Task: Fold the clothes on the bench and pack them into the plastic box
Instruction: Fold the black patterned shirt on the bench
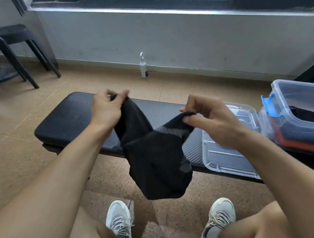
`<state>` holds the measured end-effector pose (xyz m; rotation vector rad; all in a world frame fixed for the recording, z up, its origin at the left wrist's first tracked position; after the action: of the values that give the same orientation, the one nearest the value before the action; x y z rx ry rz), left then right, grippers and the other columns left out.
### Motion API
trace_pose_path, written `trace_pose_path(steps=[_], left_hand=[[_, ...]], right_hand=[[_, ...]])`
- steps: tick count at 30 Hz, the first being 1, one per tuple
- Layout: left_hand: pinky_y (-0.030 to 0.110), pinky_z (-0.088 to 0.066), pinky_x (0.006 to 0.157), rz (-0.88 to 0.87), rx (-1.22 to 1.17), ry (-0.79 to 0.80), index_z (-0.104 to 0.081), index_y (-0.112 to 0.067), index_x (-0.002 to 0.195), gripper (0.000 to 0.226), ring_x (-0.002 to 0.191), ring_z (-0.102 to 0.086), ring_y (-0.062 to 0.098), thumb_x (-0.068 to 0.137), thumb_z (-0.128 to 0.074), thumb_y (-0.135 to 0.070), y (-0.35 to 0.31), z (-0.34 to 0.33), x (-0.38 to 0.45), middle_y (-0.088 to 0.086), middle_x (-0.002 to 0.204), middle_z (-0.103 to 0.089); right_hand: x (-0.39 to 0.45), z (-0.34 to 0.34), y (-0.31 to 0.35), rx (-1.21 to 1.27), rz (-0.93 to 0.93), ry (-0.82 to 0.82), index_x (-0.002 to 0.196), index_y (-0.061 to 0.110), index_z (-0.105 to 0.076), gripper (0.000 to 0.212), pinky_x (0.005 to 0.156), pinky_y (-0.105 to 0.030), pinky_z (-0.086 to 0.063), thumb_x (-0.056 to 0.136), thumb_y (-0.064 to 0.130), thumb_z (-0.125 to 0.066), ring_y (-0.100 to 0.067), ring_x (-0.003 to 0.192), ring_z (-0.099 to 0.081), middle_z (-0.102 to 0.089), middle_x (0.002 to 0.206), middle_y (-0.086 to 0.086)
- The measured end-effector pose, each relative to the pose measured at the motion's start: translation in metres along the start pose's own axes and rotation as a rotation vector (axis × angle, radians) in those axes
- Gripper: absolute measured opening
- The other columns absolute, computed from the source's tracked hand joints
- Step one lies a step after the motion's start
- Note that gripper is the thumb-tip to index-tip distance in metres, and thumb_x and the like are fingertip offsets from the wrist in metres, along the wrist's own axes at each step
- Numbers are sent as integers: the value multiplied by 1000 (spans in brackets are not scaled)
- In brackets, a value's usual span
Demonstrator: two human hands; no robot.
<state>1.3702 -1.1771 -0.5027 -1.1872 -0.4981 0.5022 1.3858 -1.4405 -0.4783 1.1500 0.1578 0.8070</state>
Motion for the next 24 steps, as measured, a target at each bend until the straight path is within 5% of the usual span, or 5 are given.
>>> trace_pose_path(steps=[3, 8, 12, 20, 24], left_hand=[[20, -42, 67, 71, 12, -287, -65, -14, 101, 30, 88, -58, 14, 94, -69, -43, 12, 19, 20, 0, 98, -66], [11, -42, 61, 199, -117, -437, -60, -17, 101, 28, 92, -59, 10, 94, -68, -43, 23, 37, 32, -4, 99, -64], [30, -59, 75, 183, -143, -179, -67, -19, 101, 30, 98, -71, 18, 88, -77, -43, 11, 18, 19, -1, 98, -72], [30, -63, 80, 152, -245, 737, -72, -12, 120, 27, 90, -75, 21, 94, -68, -17, -38, -34, -62, 12, 104, -79], [29, -62, 73, 127, -187, 794, -74, -2, 102, 17, 80, -73, 22, 91, -70, -15, -37, -31, -60, 17, 97, -78]], right_hand=[[3, 16, -2, 130, -88, -170, 66, 27, -40, 41, 51, -19, -33, 92, 5, -64, -6, 52, -38, -43, 55, 15], [0, 38, -15, 354, -274, -373, 68, 20, -42, 36, 49, -19, -40, 98, 16, -64, -5, 50, -48, -49, 54, 11], [1, 28, -18, 530, -463, -413, 66, 20, -44, 37, 48, -23, -46, 98, 22, -64, -11, 51, -54, -52, 59, 2], [8, -1, -2, 557, -432, -198, 75, 20, -47, 28, 44, -16, -43, 99, 26, -59, -4, 50, -56, -59, 61, 8], [7, -2, -4, 526, -395, -134, 77, 20, -52, 23, 49, -18, -47, 97, 26, -62, -4, 54, -57, -61, 66, 9]])
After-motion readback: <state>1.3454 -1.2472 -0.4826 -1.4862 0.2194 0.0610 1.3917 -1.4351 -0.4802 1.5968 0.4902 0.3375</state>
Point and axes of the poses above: each hand's wrist, its own x-axis towards the middle knuckle, its own z-axis out of the back of the hand, y = z × x, the point moved 1 cm from there along x, towards the middle knuckle
